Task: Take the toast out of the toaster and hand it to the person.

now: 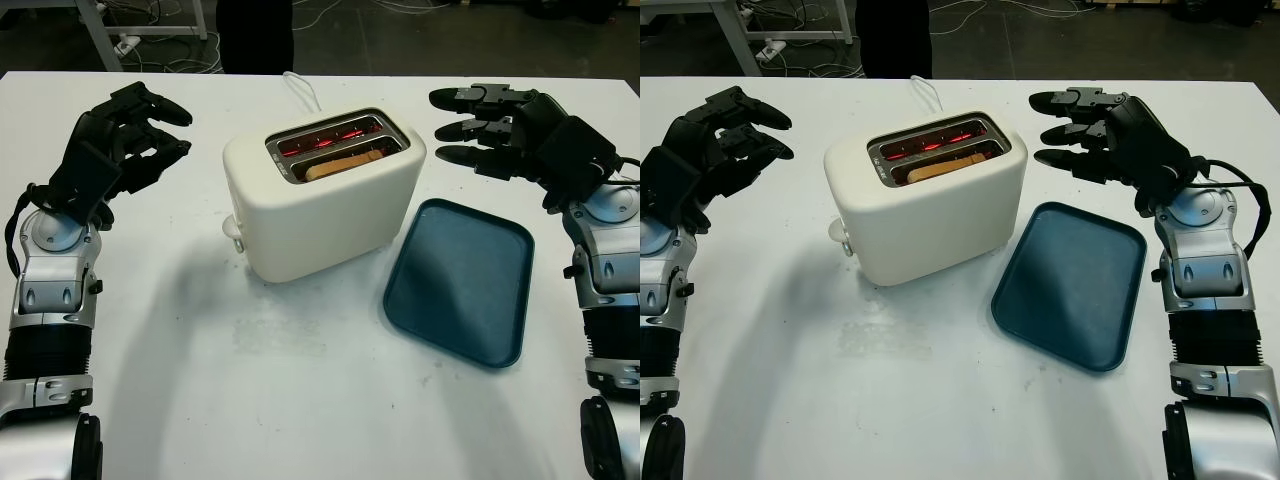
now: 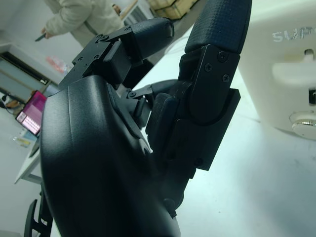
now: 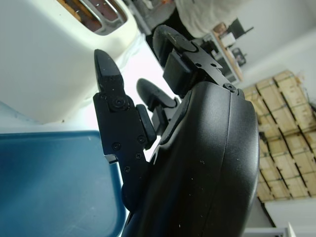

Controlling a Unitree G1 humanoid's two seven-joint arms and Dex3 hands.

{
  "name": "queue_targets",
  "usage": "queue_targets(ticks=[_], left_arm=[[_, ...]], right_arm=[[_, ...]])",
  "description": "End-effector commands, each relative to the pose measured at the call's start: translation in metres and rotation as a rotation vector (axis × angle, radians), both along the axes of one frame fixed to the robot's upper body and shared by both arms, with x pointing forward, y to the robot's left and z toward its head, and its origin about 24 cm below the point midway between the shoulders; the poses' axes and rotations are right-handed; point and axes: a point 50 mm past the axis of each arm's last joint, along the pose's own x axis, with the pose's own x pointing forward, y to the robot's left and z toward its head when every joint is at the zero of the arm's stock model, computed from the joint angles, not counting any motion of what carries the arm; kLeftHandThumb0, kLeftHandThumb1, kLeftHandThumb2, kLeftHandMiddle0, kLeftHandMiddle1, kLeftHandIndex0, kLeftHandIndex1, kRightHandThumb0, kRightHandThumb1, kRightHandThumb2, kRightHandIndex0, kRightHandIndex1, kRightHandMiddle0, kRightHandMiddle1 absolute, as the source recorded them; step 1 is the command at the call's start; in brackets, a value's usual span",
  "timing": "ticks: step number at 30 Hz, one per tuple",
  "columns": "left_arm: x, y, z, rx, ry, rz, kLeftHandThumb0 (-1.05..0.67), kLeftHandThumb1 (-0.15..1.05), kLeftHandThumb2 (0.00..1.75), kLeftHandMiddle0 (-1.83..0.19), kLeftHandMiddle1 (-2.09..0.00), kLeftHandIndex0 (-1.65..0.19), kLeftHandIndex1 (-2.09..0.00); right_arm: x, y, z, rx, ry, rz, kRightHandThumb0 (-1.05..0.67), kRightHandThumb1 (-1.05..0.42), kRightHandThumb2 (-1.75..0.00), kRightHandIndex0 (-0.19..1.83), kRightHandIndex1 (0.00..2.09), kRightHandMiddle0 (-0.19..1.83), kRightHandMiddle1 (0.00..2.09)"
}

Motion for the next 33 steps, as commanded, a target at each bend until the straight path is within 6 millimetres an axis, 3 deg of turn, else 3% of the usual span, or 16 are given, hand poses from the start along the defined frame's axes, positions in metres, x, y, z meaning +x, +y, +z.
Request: queue_targets(ticks=[1,16,21,28,33], left_arm=[[-0.001,0.001,0.001,-0.006,-0.004,0.006,-1.05,0.92,0.11,-0.51,-1.28,-0.49,-1.19],[-0.001,0.002,0.0,-0.002,-0.005,0.008,-1.05,0.92,0.12,-0.5,-1.27,-0.48,-1.19],[-0.001,0.001,0.0,-0.004,-0.004,0.009,-1.05,0.92,0.12,-0.5,-1.28,-0.48,-1.19],[-0.001,0.003,-0.001,-0.006,-0.01,0.007,-1.05,0.92,0.12,-0.51,-1.27,-0.49,-1.18],[-0.002,0.002,-0.001,-0.008,-0.009,0.007,-1.05,0.92,0.12,-0.51,-1.27,-0.5,-1.17]], right_arm=[[0.001,0.002,0.004,-0.002,-0.028,0.013,-0.31,-0.87,0.0,0.47,0.63,0.67,0.01],[0.001,0.006,0.01,-0.023,-0.035,0.013,-0.3,-0.85,0.0,0.47,0.65,0.68,0.01],[0.002,0.019,0.032,-0.018,-0.13,0.036,-0.21,-0.77,0.0,0.47,0.67,0.69,0.02],[0.009,0.042,0.084,-0.026,-0.321,0.144,-0.13,-0.64,0.0,0.51,0.75,0.76,0.06],[0.007,0.07,0.115,-0.091,-0.429,0.236,-0.38,-0.57,0.0,0.46,1.06,0.84,0.18]])
